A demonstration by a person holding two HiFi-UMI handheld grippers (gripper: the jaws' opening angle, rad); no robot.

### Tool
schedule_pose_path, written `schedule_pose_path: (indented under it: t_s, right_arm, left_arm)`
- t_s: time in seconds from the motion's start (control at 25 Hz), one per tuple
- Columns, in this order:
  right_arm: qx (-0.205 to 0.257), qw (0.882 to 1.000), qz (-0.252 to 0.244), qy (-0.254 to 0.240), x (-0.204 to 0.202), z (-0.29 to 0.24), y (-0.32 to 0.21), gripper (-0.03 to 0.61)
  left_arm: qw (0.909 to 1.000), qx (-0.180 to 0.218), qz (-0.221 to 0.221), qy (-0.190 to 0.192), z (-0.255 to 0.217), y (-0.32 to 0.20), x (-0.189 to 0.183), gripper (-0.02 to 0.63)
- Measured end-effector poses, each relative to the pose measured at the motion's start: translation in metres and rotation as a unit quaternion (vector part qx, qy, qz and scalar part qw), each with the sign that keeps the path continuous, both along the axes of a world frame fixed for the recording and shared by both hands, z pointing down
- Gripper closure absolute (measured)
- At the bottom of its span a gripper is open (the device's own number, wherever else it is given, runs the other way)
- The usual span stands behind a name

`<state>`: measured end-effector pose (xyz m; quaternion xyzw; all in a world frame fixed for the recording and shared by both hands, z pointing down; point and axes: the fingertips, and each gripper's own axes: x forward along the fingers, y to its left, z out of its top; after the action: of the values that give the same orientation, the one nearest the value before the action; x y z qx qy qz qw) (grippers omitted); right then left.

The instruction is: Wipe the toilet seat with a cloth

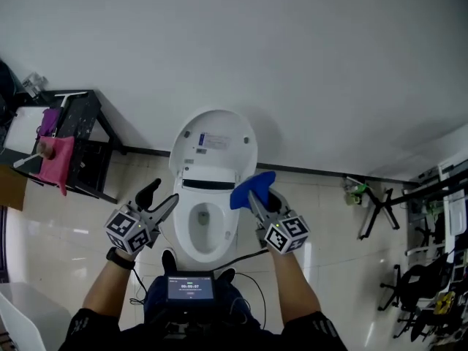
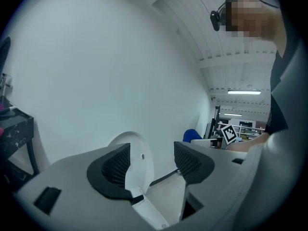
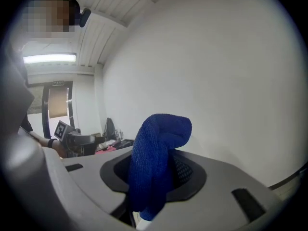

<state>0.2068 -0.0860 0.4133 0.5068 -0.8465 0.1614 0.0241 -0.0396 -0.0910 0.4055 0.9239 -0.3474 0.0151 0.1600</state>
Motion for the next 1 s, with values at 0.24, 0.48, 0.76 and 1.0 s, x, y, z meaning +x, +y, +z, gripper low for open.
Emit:
schedule_pose_path:
  t_s: [0.24, 0.48, 0.76, 1.0]
  right_arm:
    - [0.051, 0.999, 0.014, 0.0, 0.03, -0.064, 0.031, 0.425]
    - [0.084, 0.996, 0.022, -0.004, 0.051, -0.105, 0.063, 0.428]
    - [0.113, 0.992, 0.038, -0.028, 0.066, -0.142, 0.083, 0.428]
    - [0.133, 0.99, 0.027, -0.023, 0.065, -0.152, 0.09, 0.431]
  left_arm:
    - [0.9999, 0.015, 0.006, 0.0, -0.028, 0.02, 0.014, 0.336]
    - [0.9995, 0.027, 0.005, 0.013, -0.051, 0.034, 0.025, 0.336]
    - [0.999, 0.043, 0.004, 0.012, -0.07, 0.045, 0.027, 0.336]
    - [0.9985, 0.052, -0.004, 0.018, -0.081, 0.05, 0.026, 0.336]
